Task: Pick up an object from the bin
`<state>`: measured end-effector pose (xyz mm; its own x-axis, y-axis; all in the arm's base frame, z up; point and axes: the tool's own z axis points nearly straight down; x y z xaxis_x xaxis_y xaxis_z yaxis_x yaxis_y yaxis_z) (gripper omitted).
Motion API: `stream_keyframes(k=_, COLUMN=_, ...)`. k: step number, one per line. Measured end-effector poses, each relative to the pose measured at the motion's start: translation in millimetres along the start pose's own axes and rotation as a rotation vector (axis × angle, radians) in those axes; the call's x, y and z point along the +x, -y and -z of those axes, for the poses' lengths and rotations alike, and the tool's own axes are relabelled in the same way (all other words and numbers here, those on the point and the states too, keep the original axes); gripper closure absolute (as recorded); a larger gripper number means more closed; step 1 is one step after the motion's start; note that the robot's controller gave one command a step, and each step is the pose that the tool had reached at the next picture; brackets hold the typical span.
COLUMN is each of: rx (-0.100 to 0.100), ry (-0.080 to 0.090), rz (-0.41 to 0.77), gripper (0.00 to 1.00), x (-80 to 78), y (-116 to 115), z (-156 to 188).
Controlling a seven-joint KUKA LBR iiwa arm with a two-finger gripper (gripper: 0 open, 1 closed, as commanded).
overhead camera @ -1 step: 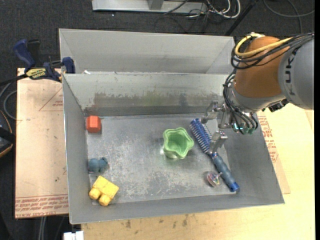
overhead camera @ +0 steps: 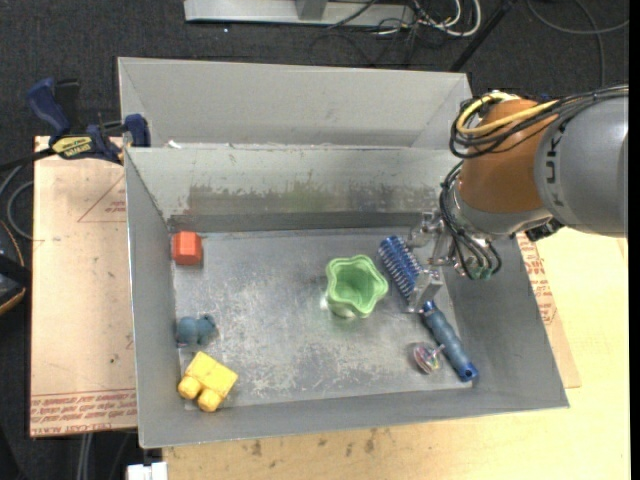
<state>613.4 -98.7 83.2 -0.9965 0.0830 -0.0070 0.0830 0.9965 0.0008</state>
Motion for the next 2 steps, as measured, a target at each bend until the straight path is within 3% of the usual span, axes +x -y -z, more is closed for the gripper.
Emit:
stream_keyframes(k=1, rx=0.002, ry=0.001, rz=-0.159, gripper=0.00, x=-4.8, y=-7.1, z=-6.8)
stream_keyframes(k=2, rx=0.002, ry=-0.002, rz=-0.157, gripper=0.00, x=-6.5, y=-7.1, z=-5.0)
